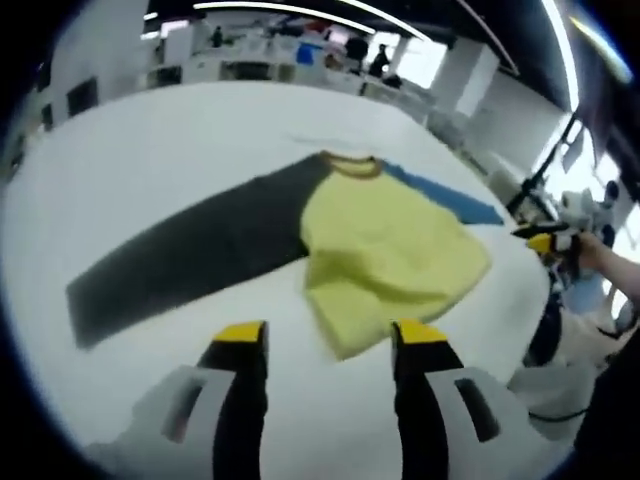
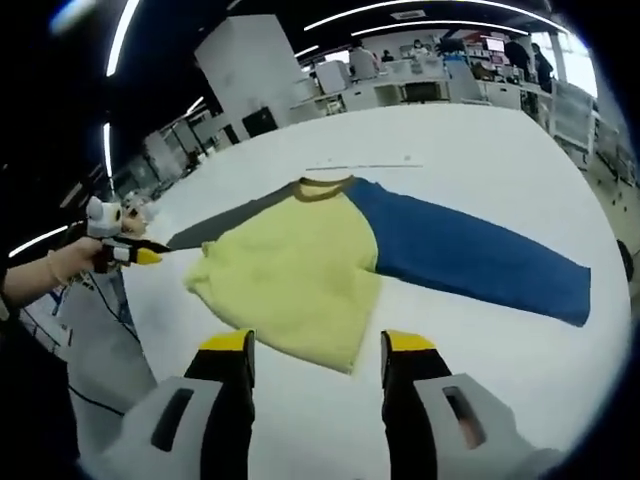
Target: Fold the garment on the visible template until the final outline fits inside the template.
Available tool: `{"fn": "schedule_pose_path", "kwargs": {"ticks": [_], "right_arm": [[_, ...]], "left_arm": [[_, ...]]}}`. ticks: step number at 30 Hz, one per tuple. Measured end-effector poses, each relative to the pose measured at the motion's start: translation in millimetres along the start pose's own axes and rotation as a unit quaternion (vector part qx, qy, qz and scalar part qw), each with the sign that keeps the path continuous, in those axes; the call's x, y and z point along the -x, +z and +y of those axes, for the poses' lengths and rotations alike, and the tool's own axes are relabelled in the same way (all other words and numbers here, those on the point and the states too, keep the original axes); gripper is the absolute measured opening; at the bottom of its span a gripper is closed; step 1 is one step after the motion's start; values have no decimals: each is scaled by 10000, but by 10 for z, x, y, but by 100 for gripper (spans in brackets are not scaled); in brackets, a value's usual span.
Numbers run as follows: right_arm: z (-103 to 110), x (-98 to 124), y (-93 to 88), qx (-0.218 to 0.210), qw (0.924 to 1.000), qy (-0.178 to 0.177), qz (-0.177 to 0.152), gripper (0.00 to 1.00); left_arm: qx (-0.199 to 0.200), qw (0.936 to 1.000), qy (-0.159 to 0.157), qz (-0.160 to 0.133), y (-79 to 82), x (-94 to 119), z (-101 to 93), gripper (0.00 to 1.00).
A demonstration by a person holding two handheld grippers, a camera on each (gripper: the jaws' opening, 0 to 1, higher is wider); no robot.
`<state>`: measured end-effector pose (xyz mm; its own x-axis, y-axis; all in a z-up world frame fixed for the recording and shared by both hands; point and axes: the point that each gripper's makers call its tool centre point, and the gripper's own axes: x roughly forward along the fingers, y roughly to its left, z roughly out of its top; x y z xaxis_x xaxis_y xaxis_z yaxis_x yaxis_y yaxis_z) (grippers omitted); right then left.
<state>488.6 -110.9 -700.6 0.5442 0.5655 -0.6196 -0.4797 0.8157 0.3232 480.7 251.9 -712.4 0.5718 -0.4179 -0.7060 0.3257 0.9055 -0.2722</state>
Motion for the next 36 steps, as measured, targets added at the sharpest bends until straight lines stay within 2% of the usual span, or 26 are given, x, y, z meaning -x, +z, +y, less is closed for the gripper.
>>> {"fn": "schedule_pose_path", "kwargs": {"ticks": [11,26,36], "right_arm": [[-160,-259,-5,-12,9999,-44,133,43],[-467,-695,12,-53,9994,-217,280,26],[-541,-804,4,-5,9990,-218,392,24]], "left_arm": [[-68,9999,125,-9,51,-260,94,39],[-317,9994,94,-103,135,-573,124,30],[-713,9974,10,-117,203,-695,87,25]]}}
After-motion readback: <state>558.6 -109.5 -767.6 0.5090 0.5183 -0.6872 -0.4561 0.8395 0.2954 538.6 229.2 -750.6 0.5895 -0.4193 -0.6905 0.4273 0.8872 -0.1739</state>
